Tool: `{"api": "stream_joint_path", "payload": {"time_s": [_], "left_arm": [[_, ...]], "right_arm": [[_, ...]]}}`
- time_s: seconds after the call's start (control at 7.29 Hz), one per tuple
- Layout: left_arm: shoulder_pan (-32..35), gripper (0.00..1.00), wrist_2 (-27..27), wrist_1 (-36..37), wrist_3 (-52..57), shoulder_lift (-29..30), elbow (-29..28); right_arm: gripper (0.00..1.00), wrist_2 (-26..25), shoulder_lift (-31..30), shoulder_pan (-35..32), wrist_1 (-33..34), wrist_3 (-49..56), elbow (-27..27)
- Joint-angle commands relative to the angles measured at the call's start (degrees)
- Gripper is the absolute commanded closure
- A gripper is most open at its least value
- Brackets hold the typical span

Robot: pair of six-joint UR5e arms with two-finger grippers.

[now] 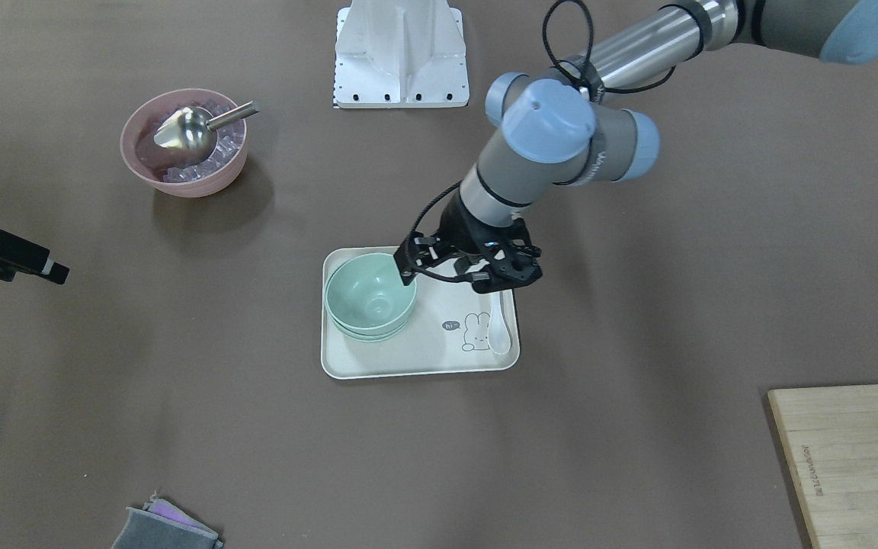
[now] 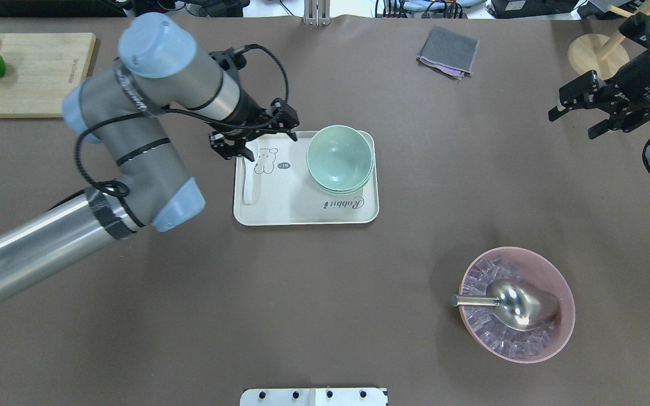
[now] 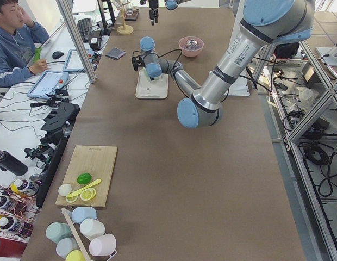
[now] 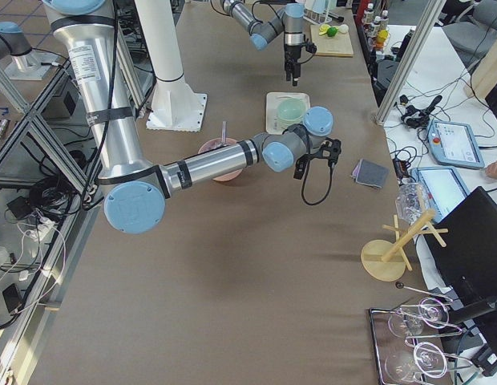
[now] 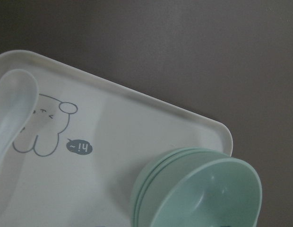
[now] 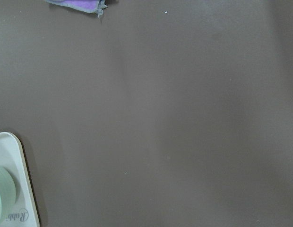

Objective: Stack green bowls together

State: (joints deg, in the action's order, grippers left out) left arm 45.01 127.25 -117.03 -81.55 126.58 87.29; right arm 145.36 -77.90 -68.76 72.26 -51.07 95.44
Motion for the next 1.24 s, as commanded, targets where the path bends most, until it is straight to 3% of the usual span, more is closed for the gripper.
{"api": "stream_joint_path", "payload": {"time_s": [0.0,0.27,0.55,0.69,0.96,1.1], "left_arm": [[7.2,0.02,3.5,1.3,22.6,-20.7,13.1],[14.5,0.02,3.7,1.3,42.1,-38.3,19.3],[23.2,0.02,2.7,1.5,62.5,-48.8,16.6],[26.6,0.02,1.5,1.5,70.5,-50.2,11.6],[33.4,0.02,2.6,2.0,77.8,-49.2,3.3],[34.6,0.02,5.5,4.4,77.9,-49.1,3.8]], "right_arm": [[0.00,-3.8,-4.3,-2.2,0.4,12.0,-0.6],[0.00,-7.2,-11.5,-6.3,1.6,28.1,-1.0],[0.00,-10.1,-15.3,-10.8,5.9,40.5,-1.0],[0.00,-12.9,-17.1,-12.9,6.8,46.0,-1.2],[0.00,-13.2,-17.6,-15.9,12.9,51.1,-0.4],[0.00,-12.7,-20.3,-16.2,13.2,51.1,2.4]]}}
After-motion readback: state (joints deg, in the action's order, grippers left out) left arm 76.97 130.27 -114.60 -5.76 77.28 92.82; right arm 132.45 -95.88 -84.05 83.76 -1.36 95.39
